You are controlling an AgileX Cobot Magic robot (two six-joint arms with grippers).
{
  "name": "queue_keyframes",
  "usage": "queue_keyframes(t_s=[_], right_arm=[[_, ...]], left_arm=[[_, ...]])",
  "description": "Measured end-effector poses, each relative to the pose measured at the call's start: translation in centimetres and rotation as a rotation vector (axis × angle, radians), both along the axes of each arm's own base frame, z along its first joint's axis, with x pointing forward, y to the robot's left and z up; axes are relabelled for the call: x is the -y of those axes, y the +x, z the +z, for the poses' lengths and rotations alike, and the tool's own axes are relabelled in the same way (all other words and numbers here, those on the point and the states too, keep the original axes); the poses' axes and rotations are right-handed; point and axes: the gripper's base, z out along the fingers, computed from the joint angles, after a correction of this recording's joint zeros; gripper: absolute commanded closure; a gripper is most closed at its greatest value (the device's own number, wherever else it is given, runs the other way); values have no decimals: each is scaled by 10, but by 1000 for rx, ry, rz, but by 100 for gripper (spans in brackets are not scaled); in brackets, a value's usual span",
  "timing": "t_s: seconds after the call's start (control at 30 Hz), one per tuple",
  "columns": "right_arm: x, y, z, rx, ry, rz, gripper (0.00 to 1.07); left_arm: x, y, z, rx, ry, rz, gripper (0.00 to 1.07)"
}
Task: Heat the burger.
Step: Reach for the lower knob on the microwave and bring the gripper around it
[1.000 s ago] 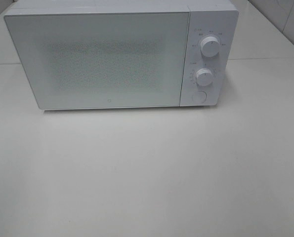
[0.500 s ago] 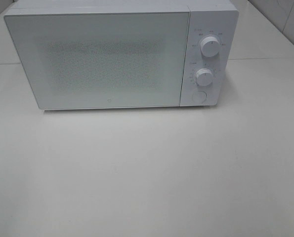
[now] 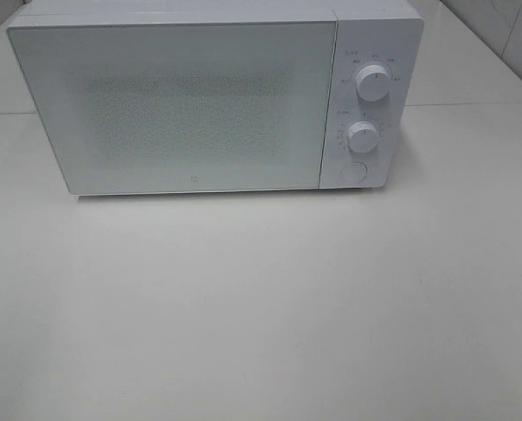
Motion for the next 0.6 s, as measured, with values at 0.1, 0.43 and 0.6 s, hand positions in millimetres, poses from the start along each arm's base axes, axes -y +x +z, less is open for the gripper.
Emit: queue_keyframes(t_s=[0.1, 0.43, 0.6], right_arm=[[0, 0, 0, 0, 0, 0, 37], [0, 0, 0, 0, 0, 0, 37], [0, 1, 0, -6, -1, 0, 37]], left_arm=[[0, 0, 0, 0, 0, 0, 106], [0, 0, 0, 0, -2, -2, 106], [0, 0, 0, 0, -2, -2, 106]])
